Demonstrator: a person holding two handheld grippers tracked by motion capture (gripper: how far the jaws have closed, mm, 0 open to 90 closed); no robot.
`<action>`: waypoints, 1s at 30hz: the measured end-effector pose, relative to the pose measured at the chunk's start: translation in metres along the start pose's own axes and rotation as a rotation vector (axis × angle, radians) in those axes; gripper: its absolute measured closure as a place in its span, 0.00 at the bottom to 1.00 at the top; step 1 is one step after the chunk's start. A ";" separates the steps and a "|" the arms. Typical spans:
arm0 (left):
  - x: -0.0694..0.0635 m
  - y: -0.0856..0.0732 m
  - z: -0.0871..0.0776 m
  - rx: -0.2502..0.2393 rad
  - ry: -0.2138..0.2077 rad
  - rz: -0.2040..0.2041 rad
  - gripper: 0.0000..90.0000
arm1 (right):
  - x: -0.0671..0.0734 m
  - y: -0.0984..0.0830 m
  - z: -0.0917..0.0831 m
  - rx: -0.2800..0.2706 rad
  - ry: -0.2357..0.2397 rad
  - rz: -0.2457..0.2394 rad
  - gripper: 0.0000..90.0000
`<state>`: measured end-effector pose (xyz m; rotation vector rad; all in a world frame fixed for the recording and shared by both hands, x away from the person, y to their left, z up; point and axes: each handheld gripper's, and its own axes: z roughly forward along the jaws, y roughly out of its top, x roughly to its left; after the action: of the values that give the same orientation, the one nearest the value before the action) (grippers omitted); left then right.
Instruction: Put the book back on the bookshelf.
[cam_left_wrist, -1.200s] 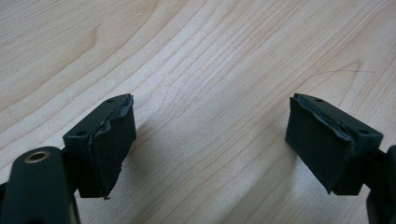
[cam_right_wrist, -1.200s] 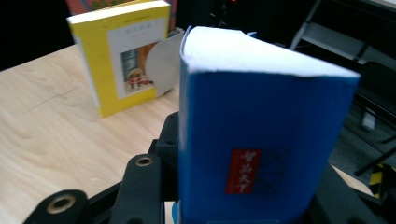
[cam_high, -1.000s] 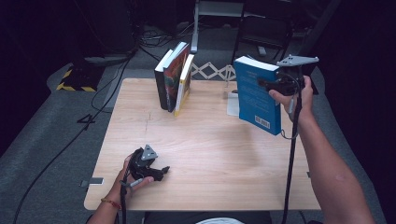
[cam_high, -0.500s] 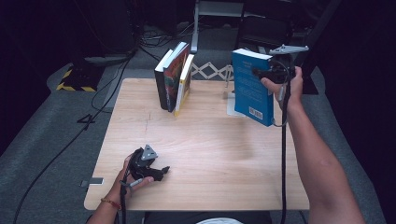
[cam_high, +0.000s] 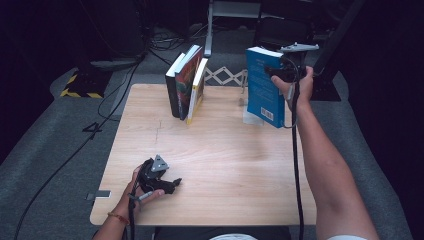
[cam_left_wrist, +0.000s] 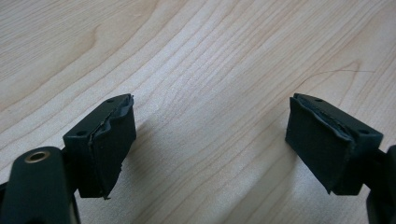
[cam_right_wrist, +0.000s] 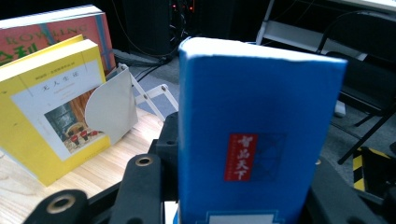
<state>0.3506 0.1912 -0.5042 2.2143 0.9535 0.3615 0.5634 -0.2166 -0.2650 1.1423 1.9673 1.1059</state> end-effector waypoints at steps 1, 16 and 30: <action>0.000 0.000 0.000 0.000 0.000 0.000 0.18 | 0.000 0.001 0.003 -0.001 -0.005 0.004 0.68; 0.000 0.000 0.000 0.000 -0.003 0.002 0.18 | 0.002 0.006 0.036 -0.011 -0.057 0.057 0.68; -0.001 0.000 0.000 0.000 -0.014 0.004 0.18 | 0.006 0.002 0.057 -0.057 -0.091 0.089 0.68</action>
<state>0.3497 0.1905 -0.5044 2.2155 0.9420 0.3474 0.6070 -0.1905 -0.2907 1.2377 1.8204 1.1280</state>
